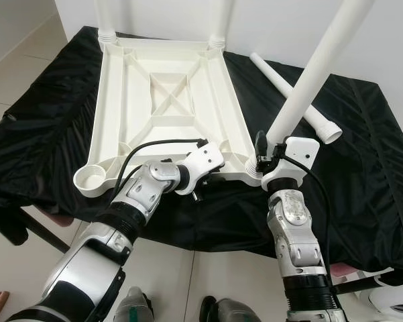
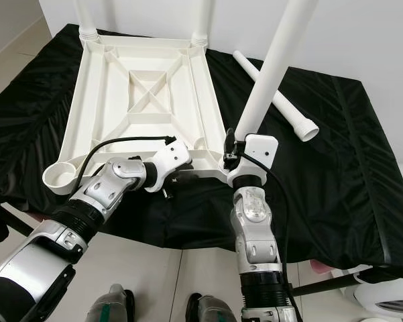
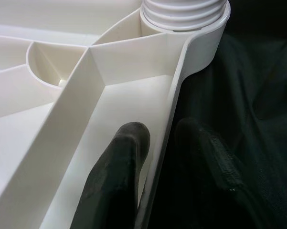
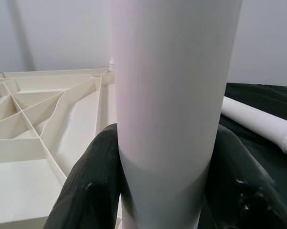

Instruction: Building children table

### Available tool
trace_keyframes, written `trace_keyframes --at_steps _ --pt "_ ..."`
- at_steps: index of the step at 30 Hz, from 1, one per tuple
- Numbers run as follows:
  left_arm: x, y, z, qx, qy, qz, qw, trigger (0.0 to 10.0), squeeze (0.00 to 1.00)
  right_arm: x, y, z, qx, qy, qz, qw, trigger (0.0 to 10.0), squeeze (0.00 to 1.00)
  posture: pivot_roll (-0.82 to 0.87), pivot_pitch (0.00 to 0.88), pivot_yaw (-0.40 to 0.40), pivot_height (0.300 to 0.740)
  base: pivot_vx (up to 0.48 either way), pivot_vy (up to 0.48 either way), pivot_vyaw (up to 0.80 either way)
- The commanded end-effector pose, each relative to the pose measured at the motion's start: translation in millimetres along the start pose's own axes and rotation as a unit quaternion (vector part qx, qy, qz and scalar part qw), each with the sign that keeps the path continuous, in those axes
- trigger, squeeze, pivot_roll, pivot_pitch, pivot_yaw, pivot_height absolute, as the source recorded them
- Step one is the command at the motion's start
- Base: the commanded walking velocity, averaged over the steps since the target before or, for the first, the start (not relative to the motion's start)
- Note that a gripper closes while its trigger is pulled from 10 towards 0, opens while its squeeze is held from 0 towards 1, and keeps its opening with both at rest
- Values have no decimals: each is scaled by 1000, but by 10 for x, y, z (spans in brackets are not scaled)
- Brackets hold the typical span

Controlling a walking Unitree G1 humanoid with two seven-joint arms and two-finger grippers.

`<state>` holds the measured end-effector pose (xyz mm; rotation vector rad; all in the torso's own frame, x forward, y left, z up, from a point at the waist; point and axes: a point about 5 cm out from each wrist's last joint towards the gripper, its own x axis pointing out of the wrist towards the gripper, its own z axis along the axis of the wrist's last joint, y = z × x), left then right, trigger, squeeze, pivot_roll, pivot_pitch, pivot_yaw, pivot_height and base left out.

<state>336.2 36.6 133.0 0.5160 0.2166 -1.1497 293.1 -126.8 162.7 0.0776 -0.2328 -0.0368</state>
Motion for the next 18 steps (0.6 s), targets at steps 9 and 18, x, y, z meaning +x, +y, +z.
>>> trace_keyframes --at_steps 9,18 --pt "18 -12 50 14 4 -6 1000 10000 0 -62 104 -206 -2 48 -16 999 10000 0 52 110 -65 740 0 0 0" --pt "12 -3 57 16 5 -7 1000 10000 0 -63 171 -211 -1 42 -50 998 10000 0 57 115 -57 740 0 0 0"
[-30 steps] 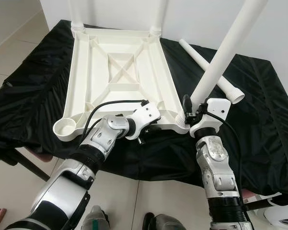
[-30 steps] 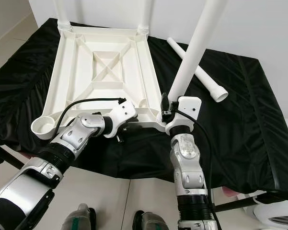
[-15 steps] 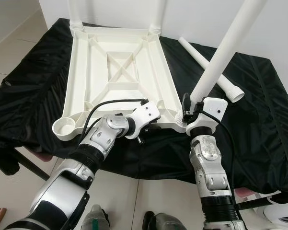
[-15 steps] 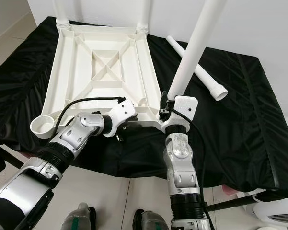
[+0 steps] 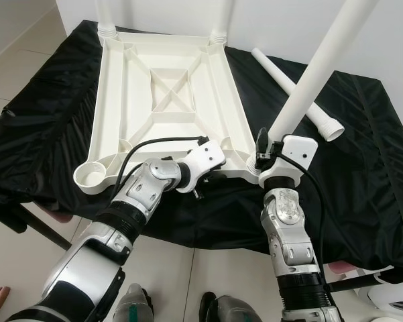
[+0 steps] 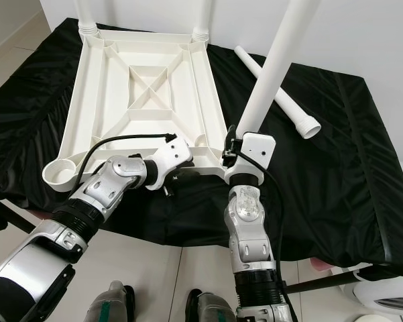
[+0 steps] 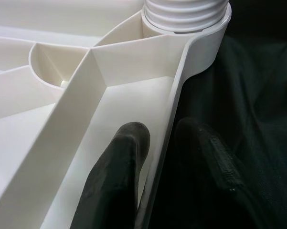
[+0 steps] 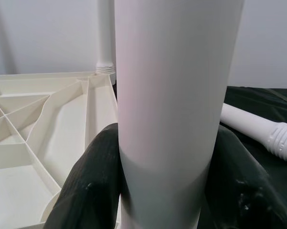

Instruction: Building children table

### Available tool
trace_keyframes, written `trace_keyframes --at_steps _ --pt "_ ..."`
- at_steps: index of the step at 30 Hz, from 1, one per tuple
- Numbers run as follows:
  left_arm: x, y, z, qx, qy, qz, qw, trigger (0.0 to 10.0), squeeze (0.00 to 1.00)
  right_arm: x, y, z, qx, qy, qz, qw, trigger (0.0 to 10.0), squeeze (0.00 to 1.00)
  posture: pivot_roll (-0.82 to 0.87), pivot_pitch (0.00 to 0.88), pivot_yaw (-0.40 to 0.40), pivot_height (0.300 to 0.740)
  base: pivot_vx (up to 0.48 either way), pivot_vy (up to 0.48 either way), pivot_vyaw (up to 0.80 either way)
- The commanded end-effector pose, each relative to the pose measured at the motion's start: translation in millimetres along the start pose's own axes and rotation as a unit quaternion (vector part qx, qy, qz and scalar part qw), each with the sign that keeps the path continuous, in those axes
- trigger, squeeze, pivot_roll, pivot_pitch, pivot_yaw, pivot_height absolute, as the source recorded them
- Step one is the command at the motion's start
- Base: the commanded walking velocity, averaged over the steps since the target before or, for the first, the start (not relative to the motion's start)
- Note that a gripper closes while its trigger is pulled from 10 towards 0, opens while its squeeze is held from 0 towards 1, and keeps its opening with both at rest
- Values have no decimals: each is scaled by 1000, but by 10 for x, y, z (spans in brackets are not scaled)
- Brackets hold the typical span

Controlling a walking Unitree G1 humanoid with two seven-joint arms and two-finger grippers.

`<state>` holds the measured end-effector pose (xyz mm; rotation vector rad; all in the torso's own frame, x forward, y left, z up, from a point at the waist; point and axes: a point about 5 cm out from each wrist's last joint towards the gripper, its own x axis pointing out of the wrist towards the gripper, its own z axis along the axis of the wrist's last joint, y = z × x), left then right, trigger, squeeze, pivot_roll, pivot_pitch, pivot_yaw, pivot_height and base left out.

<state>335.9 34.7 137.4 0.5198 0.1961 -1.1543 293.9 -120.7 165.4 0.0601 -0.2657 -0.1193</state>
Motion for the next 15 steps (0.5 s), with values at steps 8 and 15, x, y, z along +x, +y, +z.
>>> trace_keyframes --at_steps 8,15 --pt "11 1 17 11 14 -10 1000 10000 0 -100 130 -237 10 63 -40 997 10000 0 58 121 -47 740 0 0 0" --pt "20 -8 30 14 14 -15 1000 10000 0 -95 103 -183 21 49 -90 995 10000 0 60 126 -41 740 0 0 0"
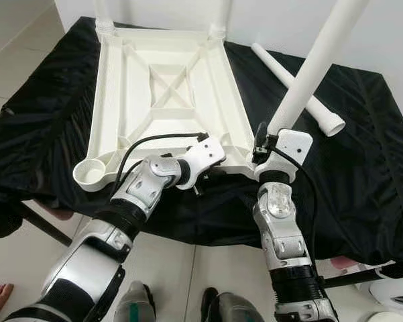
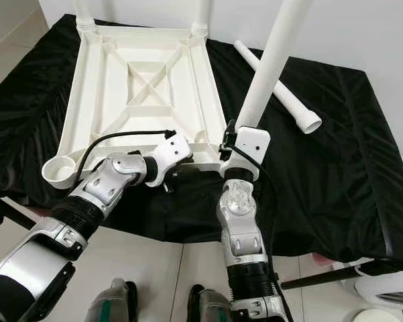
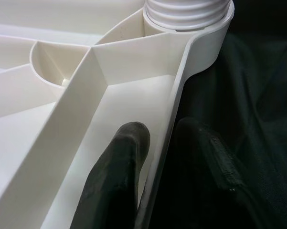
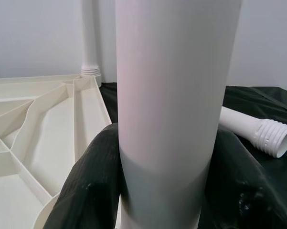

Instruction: Building children table

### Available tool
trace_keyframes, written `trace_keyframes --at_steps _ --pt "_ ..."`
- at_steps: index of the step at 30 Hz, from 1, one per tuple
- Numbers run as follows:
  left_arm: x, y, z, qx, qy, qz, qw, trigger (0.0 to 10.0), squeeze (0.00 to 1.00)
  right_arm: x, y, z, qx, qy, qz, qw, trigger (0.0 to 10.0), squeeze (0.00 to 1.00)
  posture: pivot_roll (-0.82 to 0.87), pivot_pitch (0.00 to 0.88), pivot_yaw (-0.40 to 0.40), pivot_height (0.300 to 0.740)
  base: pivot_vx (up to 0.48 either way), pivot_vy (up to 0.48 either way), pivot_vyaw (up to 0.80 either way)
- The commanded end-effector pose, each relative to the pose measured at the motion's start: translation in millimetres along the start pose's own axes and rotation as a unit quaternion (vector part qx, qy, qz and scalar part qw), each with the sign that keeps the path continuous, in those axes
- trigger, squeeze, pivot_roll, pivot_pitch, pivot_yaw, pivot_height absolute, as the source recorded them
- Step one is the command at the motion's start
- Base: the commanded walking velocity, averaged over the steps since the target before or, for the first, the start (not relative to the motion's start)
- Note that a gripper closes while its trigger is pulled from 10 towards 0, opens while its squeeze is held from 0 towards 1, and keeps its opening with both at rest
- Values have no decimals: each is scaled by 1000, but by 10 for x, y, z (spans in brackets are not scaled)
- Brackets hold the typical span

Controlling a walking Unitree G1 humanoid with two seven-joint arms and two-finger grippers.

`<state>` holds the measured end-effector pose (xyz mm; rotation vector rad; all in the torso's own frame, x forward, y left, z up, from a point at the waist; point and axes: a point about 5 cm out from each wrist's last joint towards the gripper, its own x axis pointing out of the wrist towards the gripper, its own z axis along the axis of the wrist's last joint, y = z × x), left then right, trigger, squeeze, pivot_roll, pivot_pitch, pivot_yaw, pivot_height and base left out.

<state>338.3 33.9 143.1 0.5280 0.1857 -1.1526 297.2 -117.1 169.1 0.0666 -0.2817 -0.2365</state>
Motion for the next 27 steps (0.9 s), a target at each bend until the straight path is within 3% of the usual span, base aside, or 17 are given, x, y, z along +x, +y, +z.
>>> trace_keyframes --at_steps 1,14,27 --pt "27 -44 -20 8 16 -17 1000 10000 0 -143 47 -205 21 60 -32 997 10000 0 60 126 -41 740 0 0 0" --pt "37 -58 -18 7 14 -20 1000 10000 0 -137 -119 -132 31 39 -95 994 10000 0 54 126 -42 740 0 0 0" --pt "42 -78 -19 7 13 -22 1000 10000 0 -156 -68 -122 26 30 -86 996 10000 0 58 119 -49 740 0 0 0"
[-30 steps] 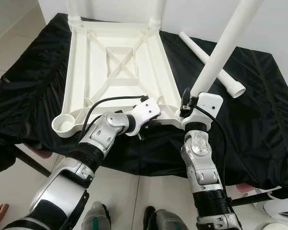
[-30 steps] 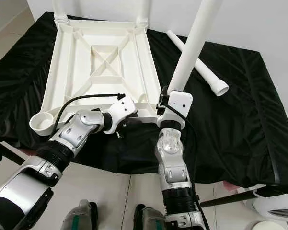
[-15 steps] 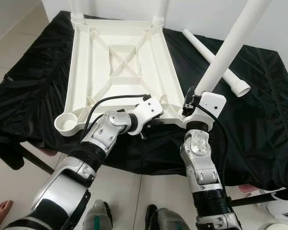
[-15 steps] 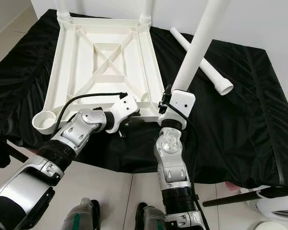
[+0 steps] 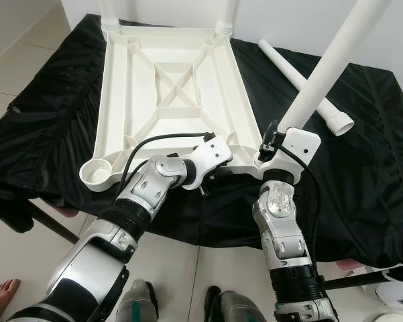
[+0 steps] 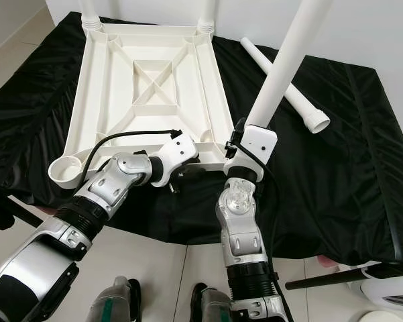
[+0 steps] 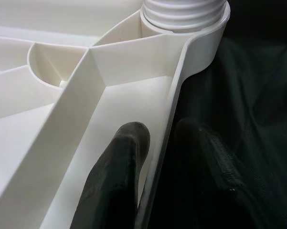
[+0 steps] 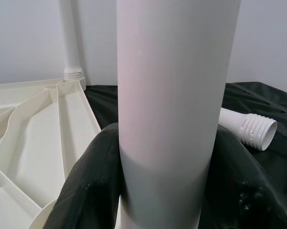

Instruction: Building children table

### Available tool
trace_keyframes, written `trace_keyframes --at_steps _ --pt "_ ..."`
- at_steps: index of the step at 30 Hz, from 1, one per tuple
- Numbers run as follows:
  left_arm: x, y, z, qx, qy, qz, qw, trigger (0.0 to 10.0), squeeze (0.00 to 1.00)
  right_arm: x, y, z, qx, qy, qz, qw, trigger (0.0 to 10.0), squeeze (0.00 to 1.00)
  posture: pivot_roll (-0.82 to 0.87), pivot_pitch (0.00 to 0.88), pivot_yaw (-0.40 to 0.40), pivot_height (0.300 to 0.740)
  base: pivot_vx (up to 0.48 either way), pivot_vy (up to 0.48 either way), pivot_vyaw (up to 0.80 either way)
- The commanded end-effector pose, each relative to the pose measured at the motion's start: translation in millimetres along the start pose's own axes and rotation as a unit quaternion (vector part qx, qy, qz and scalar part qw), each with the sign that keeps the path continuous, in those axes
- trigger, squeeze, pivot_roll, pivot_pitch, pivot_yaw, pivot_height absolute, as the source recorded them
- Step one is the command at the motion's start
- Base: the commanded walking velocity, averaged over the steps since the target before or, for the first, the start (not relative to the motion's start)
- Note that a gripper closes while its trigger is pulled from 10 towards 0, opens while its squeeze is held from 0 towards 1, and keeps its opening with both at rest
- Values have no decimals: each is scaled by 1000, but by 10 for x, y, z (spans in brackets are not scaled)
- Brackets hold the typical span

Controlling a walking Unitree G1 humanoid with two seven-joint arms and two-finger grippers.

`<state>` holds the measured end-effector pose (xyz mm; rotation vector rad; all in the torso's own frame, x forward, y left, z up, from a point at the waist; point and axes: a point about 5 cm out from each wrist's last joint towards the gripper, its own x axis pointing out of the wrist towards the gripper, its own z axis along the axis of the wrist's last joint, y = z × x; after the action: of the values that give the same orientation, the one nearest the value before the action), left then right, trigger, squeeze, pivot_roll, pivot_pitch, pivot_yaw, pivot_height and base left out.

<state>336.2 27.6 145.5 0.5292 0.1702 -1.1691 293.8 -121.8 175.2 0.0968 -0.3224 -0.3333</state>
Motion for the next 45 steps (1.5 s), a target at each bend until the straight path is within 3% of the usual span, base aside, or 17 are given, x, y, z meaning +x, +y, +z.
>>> trace_keyframes --at_steps 1,5,6,7,20,34,35,36,38,39,45 --pt "7 -48 -74 1 20 -16 1000 10000 0 -157 -36 -182 12 50 -35 998 10000 0 58 118 -50 740 0 0 0" --pt "9 -48 -73 1 20 -16 1000 10000 0 -158 -29 -175 13 48 -31 998 10000 0 60 117 -50 740 0 0 0" --pt "10 -46 -72 1 20 -16 1000 10000 0 -158 -28 -173 13 47 -30 998 10000 686 60 116 -51 740 0 0 0" --pt "11 -46 -71 2 20 -16 1000 10000 0 -156 -20 -169 17 46 -25 999 10000 1000 59 115 -51 740 0 0 0" --pt "24 -50 -60 2 18 -16 1000 10000 0 -143 33 -163 26 42 7 999 10000 1000 55 107 -56 740 0 0 0" --pt "34 -23 -43 5 16 -11 1000 10000 0 -52 -200 -246 27 62 81 994 10000 1000 32 94 -61 740 0 0 0" --pt "38 -21 -39 6 16 -11 1000 10000 0 -19 -259 -242 26 62 90 994 10000 894 28 90 -61 740 0 0 0" --pt "39 -18 -37 7 15 -11 1000 10000 0 13 -303 -238 25 60 96 993 10000 200 26 88 -61 740 0 0 0" --pt "39 -18 -37 7 15 -11 1000 10000 0 13 -303 -238 25 60 96 993 10000 200 26 88 -61 740 0 0 0" --pt "42 -12 -29 8 15 -10 1000 10000 0 76 -377 -217 25 55 116 991 10000 0 23 85 -61 740 0 0 0" --pt "46 1 -15 9 13 -9 1000 10000 0 155 -454 -194 23 53 158 986 10000 0 19 81 -62 740 0 0 0"
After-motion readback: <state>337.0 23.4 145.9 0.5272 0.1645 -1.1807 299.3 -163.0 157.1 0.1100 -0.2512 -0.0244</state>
